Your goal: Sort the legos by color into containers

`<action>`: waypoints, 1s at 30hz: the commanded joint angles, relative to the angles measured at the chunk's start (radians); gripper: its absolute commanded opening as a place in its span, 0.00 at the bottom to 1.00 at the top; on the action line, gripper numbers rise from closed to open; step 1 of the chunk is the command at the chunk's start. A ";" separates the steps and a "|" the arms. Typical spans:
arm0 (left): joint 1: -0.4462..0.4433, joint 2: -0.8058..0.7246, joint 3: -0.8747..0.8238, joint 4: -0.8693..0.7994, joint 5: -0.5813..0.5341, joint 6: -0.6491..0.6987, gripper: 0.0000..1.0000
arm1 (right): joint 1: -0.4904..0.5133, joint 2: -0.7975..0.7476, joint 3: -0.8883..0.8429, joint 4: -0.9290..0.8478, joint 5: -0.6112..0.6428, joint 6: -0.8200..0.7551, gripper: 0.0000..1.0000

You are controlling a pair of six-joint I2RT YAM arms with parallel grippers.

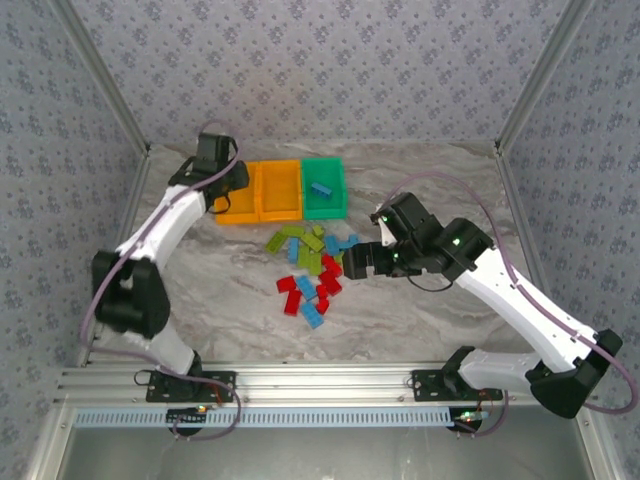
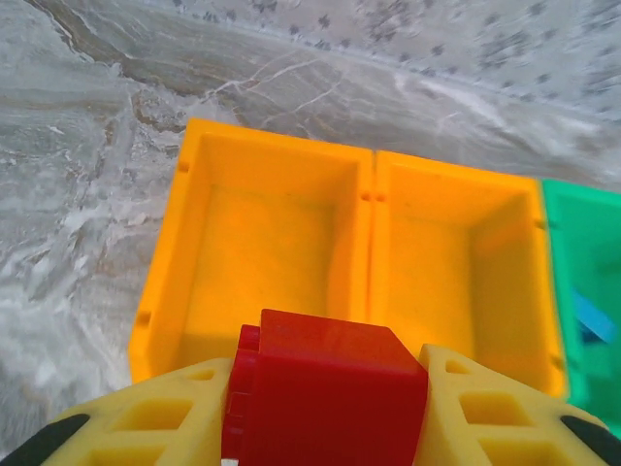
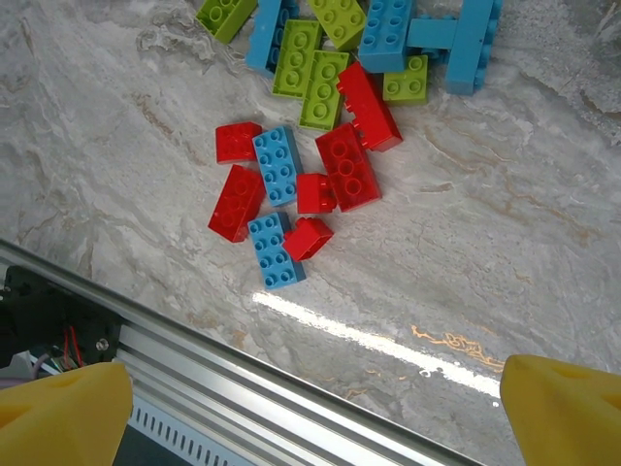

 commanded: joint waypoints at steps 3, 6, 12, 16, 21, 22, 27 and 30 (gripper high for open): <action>0.026 0.202 0.167 -0.017 -0.001 0.036 0.41 | 0.007 -0.057 0.034 -0.037 0.041 0.029 1.00; 0.040 0.259 0.209 -0.023 -0.001 0.035 0.44 | 0.007 -0.080 0.031 -0.050 0.055 0.038 1.00; 0.050 0.230 0.188 -0.023 0.018 0.040 0.60 | 0.007 -0.103 0.010 -0.044 0.072 0.049 1.00; 0.051 0.114 0.121 -0.033 0.067 0.019 0.68 | 0.007 -0.091 -0.013 0.004 0.072 0.067 1.00; 0.005 -0.097 -0.004 -0.122 0.125 0.004 0.68 | 0.007 -0.030 -0.021 0.071 0.046 0.075 1.00; -0.019 -0.150 -0.042 -0.138 0.140 0.017 0.67 | 0.007 -0.013 -0.017 0.082 0.041 0.072 1.00; -0.167 -0.297 -0.200 -0.213 0.204 0.143 0.66 | 0.010 0.039 -0.012 0.113 0.013 0.069 1.00; -0.212 -0.268 -0.258 -0.234 0.228 0.177 0.67 | 0.012 0.047 -0.006 0.098 0.003 0.068 1.00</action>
